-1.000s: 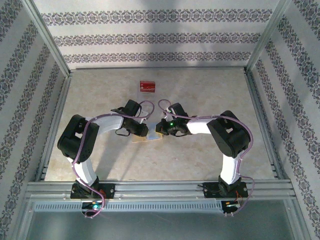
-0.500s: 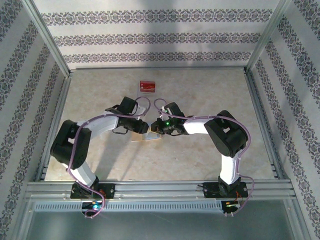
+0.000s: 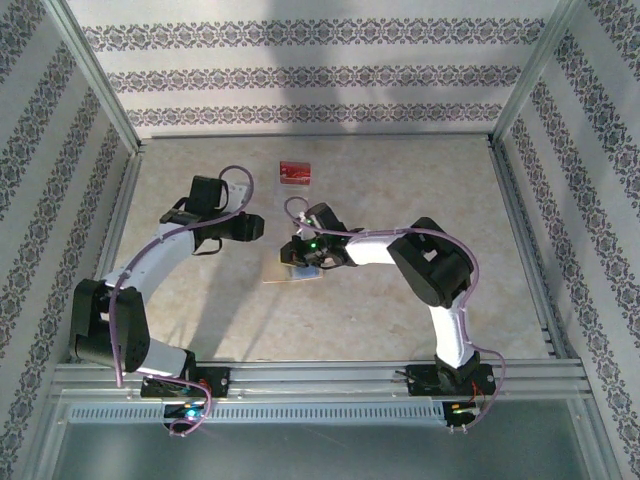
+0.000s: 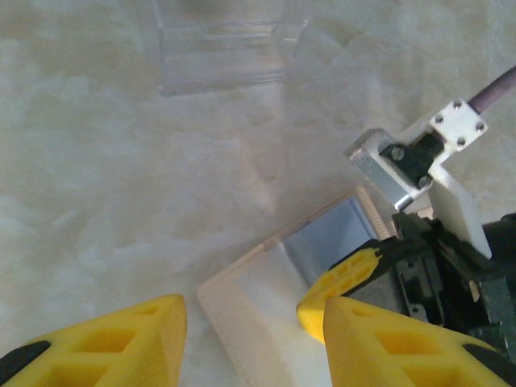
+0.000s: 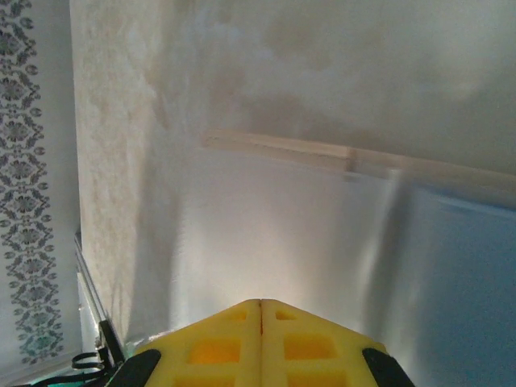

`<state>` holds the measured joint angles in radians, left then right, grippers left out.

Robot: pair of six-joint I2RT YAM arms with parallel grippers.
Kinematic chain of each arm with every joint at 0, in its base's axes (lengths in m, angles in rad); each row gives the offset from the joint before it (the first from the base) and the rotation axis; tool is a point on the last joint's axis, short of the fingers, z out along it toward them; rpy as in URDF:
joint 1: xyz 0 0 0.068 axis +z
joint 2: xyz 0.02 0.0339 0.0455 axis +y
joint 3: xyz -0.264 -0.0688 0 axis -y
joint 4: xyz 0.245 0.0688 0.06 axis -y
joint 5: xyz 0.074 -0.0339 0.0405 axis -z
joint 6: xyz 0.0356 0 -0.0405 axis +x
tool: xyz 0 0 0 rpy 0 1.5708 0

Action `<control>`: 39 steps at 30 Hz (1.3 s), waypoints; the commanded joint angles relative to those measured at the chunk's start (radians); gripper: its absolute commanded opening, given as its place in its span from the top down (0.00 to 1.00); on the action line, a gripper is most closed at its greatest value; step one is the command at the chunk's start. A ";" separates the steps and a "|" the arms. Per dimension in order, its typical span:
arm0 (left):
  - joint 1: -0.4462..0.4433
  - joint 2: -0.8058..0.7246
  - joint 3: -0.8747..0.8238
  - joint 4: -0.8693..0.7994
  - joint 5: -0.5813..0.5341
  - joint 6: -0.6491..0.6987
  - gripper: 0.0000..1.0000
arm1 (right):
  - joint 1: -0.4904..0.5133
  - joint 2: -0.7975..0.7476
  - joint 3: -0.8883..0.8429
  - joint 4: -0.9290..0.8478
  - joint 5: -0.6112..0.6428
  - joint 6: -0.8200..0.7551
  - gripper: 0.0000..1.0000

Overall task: Put the credit cards into the card holder
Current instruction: Flip over the card slot in the card holder, then pick up the storage box from the top-center of the table.

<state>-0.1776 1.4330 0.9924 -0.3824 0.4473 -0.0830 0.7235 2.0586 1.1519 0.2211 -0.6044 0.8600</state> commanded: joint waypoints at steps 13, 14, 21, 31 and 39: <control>0.003 0.093 -0.107 0.068 0.103 -0.151 0.80 | 0.004 0.001 0.033 -0.063 0.007 -0.023 0.94; 0.003 0.100 -0.104 0.071 0.104 -0.155 0.80 | -0.003 -0.033 0.031 -0.063 0.003 -0.018 0.94; 0.003 0.030 -0.098 0.074 0.044 -0.085 0.67 | -0.113 -0.242 0.054 -0.205 0.101 -0.085 0.79; 0.060 -0.089 -0.116 0.065 0.004 0.017 0.43 | -0.252 -0.053 0.435 -0.540 0.398 -0.241 0.57; 0.169 -0.139 -0.128 0.072 0.037 0.063 0.24 | -0.233 0.180 0.774 -0.690 0.518 -0.289 0.58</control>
<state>-0.0437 1.3174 0.8753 -0.3386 0.4664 -0.0525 0.4747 2.1983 1.8408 -0.3668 -0.1638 0.6155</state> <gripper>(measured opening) 0.749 0.424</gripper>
